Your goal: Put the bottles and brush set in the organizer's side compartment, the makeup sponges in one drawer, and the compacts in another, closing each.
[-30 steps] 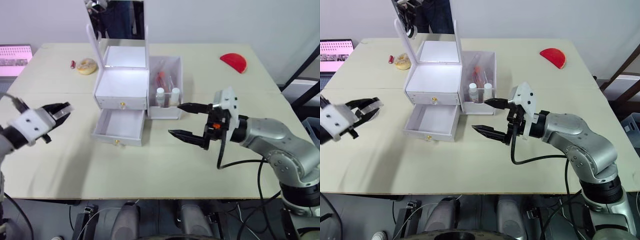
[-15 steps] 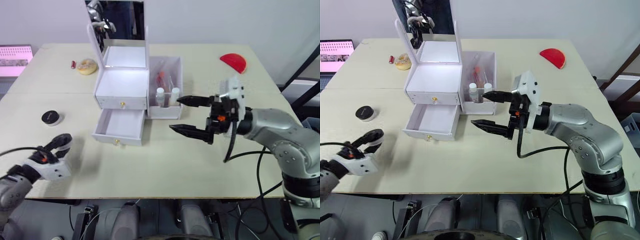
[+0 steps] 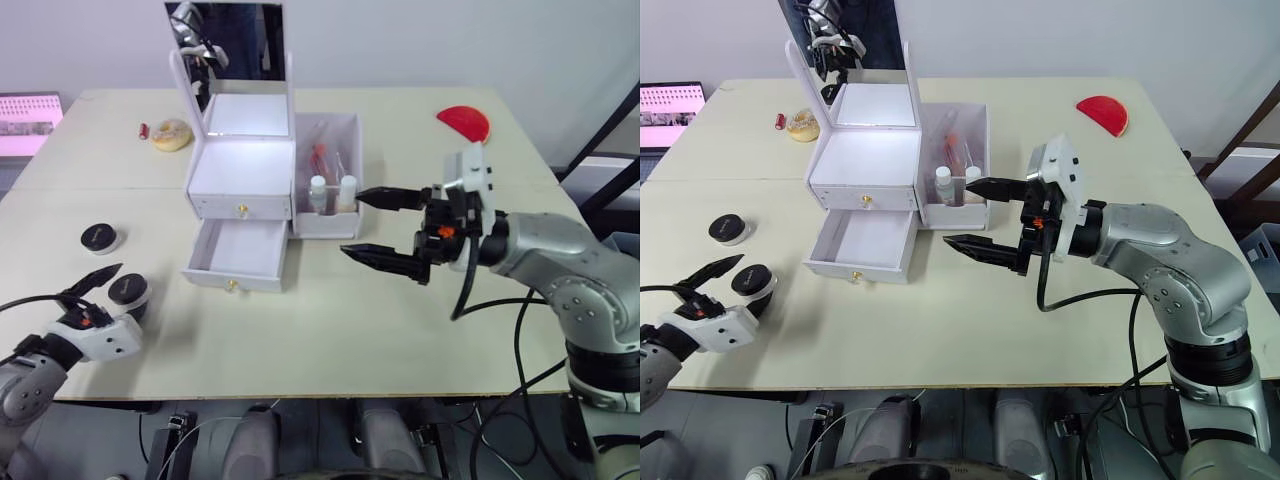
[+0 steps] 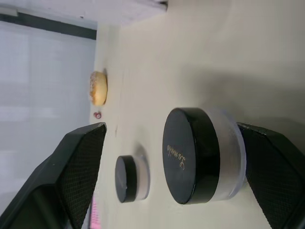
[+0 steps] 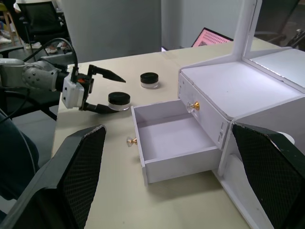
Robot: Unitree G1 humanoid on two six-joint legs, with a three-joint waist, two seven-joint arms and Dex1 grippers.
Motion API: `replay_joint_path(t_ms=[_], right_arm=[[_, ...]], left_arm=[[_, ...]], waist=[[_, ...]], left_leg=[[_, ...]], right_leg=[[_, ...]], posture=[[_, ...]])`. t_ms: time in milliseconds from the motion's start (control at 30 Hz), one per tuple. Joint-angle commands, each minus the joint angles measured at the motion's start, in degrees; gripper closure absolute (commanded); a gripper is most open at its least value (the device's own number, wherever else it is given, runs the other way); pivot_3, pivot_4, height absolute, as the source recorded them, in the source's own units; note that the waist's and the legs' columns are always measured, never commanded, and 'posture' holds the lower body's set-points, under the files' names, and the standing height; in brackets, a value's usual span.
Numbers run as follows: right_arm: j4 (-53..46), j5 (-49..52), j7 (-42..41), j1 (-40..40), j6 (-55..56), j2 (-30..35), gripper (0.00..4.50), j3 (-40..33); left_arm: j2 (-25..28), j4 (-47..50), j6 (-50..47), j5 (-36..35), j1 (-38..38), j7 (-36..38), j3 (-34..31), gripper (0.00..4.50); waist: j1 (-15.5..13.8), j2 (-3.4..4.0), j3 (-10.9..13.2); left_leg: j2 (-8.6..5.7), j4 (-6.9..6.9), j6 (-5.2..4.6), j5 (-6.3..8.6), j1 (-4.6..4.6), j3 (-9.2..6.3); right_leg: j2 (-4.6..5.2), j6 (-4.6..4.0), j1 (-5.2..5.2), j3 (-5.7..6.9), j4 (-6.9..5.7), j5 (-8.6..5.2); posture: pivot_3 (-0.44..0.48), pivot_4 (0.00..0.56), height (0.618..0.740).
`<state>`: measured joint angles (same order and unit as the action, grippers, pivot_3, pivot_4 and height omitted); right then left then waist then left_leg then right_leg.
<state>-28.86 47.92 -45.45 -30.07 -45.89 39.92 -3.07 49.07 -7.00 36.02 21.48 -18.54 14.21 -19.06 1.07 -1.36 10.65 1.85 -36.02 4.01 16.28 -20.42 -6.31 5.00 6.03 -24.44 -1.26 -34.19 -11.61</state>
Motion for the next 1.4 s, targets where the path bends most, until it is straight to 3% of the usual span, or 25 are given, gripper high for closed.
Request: replay_joint_path(t_ms=[33,233,400,467,967,1400], right_arm=[[-0.4,-0.11,-0.76,-1.4,1.09,0.59,0.0,-0.82],[1.26,-2.01,-2.75,-2.04,2.47,1.18,0.0,-0.36],[3.03,-4.09,-5.24,-1.73,4.23,3.08,0.0,-1.06],[3.85,-4.75,-6.28,-1.64,4.99,4.08,0.0,-1.6],[3.23,-5.3,-6.74,1.34,5.63,6.53,0.0,-4.03],[0.01,-3.28,-3.3,3.18,3.72,6.35,0.0,-4.58]], left_arm=[[-0.44,10.06,-6.57,-17.12,-4.68,9.1,-2.78,0.07],[-2.38,23.96,-31.27,-48.33,-10.33,19.52,-11.01,0.07],[-3.27,26.71,-48.26,-63.86,-10.24,21.1,-17.59,0.07],[-3.47,25.62,-53.28,-66.99,-9.37,21.24,-18.67,0.07],[-4.94,11.94,-56.16,-56.95,3.98,24.72,-11.44,0.07],[-6.61,8.28,-55.99,-52.38,7.98,26.86,-9.05,0.07]], waist=[[-0.02,0.0,0.0],[-0.06,0.02,0.02],[-0.08,0.0,0.01],[-0.03,0.0,0.01],[-0.02,-0.04,0.01],[-0.13,-0.04,0.01]], left_leg=[[0.0,0.01,0.0,0.0,0.0,0.03],[0.01,-0.05,0.0,0.0,0.02,0.01],[0.01,-0.05,0.0,0.0,0.01,0.01],[0.01,-0.06,0.0,0.0,0.0,0.01],[0.0,-0.04,0.0,0.0,-0.02,0.02],[0.0,-0.06,0.0,0.0,-0.02,0.0]], right_leg=[[0.03,0.0,0.0,-0.01,0.02,0.0],[0.01,-0.01,-0.01,0.01,-0.02,-0.01],[0.0,0.18,-0.01,0.01,-0.01,-0.13],[0.0,0.18,-0.01,0.01,0.0,-0.13],[-0.02,-0.05,-0.01,0.0,0.06,0.01],[-0.02,-0.05,-0.02,0.01,0.04,0.01]], posture=[[0.0,0.15,0.739],[0.0,0.15,0.739],[0.0,0.15,0.739],[0.0,0.15,0.739],[0.0,0.15,0.739],[0.0,0.15,0.739]])
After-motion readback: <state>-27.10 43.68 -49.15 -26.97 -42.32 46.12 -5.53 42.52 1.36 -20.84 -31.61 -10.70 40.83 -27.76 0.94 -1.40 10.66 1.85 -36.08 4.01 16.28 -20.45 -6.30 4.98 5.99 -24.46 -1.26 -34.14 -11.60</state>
